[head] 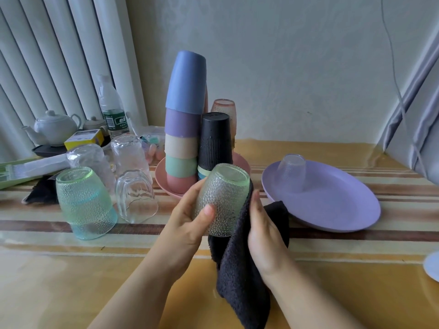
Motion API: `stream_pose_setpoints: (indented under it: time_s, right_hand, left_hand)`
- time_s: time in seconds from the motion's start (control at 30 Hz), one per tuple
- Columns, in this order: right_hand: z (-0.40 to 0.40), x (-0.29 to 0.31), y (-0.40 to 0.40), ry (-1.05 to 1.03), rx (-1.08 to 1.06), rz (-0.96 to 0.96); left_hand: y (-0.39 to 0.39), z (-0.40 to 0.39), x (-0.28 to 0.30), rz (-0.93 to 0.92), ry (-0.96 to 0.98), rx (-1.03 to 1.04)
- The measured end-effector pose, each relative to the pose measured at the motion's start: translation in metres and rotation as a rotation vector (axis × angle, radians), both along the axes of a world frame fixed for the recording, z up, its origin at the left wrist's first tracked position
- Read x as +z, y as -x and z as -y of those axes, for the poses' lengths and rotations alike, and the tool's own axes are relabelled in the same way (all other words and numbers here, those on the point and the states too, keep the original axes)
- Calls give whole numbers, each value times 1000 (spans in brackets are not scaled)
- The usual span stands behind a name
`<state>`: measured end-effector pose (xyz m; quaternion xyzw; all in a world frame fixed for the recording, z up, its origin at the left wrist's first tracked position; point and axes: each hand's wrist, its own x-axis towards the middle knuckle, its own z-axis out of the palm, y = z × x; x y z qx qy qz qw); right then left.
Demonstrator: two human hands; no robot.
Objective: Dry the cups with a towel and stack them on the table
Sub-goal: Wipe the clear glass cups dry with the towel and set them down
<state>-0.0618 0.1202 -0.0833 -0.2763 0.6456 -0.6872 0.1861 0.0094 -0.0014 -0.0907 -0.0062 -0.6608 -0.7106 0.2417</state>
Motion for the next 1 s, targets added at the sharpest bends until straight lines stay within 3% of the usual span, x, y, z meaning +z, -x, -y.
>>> stream_pose_setpoints:
  time_s: [0.07,0.17,0.33,0.5,0.67,0.8,1.0]
  right_hand:
    - [0,0,1,12,-7,-47]
    - [-3,8,-1,37,-31,-96]
    - [3,-2,-1,2,-14,-241]
    - [6,-4,-2,-15,23,-284]
    - [-7,14,-1,43,-87,-151]
    - [-11,15,0,128,-90,-83]
    - [-1,1,-4,-18,73,-95]
  left_hand:
    - [2,3,-2,-7,89,77]
    - [5,3,-3,-46,40,204]
    - [4,-5,4,0,136,323]
    - [1,-7,8,78,144,264]
    - [-4,-16,12,131,169,63]
    - [-4,-19,12,140,47,-15]
    - [-3,-3,11,104,-149,47]
